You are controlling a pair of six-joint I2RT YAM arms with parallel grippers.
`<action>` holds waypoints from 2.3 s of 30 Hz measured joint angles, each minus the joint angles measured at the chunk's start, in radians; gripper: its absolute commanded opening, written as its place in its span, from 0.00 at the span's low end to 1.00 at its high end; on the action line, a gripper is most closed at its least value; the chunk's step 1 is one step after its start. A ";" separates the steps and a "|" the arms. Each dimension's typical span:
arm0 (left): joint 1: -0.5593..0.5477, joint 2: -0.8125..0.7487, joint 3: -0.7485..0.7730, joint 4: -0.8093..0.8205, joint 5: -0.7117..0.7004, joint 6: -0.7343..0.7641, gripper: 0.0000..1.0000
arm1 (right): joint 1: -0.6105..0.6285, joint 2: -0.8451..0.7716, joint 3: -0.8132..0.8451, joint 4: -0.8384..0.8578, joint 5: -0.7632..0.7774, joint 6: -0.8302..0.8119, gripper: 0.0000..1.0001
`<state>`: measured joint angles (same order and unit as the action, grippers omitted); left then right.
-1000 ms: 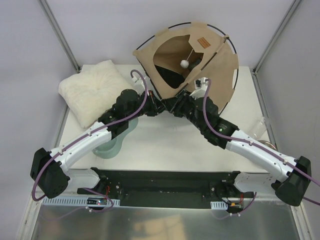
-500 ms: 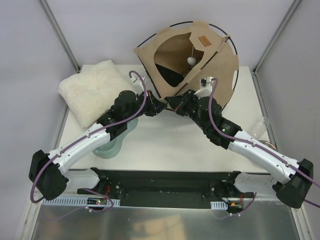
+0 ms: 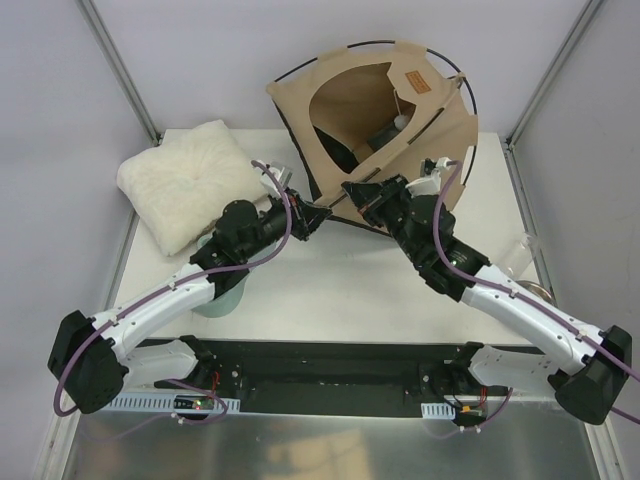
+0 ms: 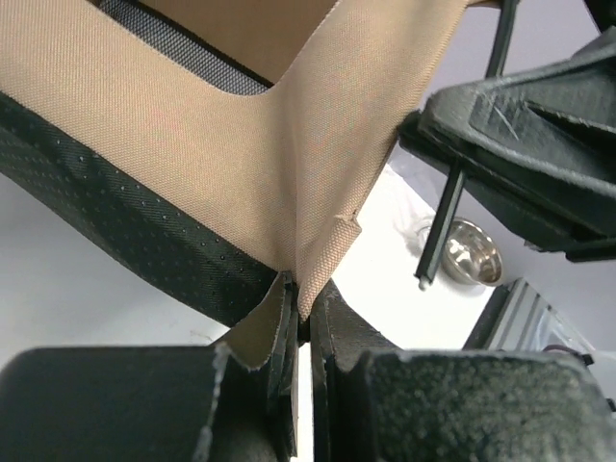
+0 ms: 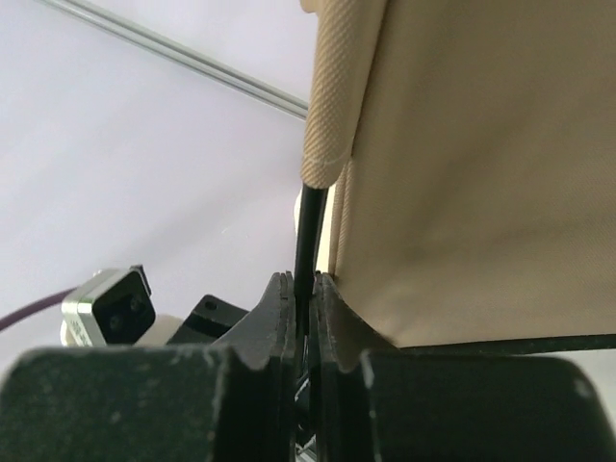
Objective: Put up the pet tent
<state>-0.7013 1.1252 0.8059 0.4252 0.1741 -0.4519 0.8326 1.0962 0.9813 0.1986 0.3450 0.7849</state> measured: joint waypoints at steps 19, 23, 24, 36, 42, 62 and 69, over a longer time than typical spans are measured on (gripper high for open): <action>-0.005 -0.069 -0.127 0.150 -0.019 0.239 0.00 | 0.013 0.067 0.015 -0.010 0.096 0.186 0.00; -0.005 -0.069 -0.127 0.156 -0.018 0.264 0.00 | 0.016 0.082 0.033 -0.026 0.116 0.223 0.00; -0.005 -0.069 -0.127 0.156 -0.018 0.271 0.00 | 0.016 0.086 0.038 -0.032 0.121 0.229 0.00; -0.005 -0.069 -0.128 0.159 0.005 0.336 0.00 | 0.021 0.111 0.087 -0.117 0.161 0.327 0.00; -0.005 -0.069 -0.128 0.153 0.006 0.360 0.00 | 0.023 0.134 0.120 -0.161 0.175 0.352 0.00; -0.005 -0.069 -0.128 0.131 0.003 0.390 0.00 | 0.031 0.182 0.147 -0.164 0.198 0.292 0.00; -0.004 -0.069 -0.128 0.125 -0.005 0.389 0.00 | 0.040 0.195 0.147 -0.119 0.202 0.209 0.00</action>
<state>-0.7055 1.0561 0.6777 0.5503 0.1692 -0.0624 0.8730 1.2907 1.1286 0.0795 0.5472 0.9939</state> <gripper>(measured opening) 0.048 0.074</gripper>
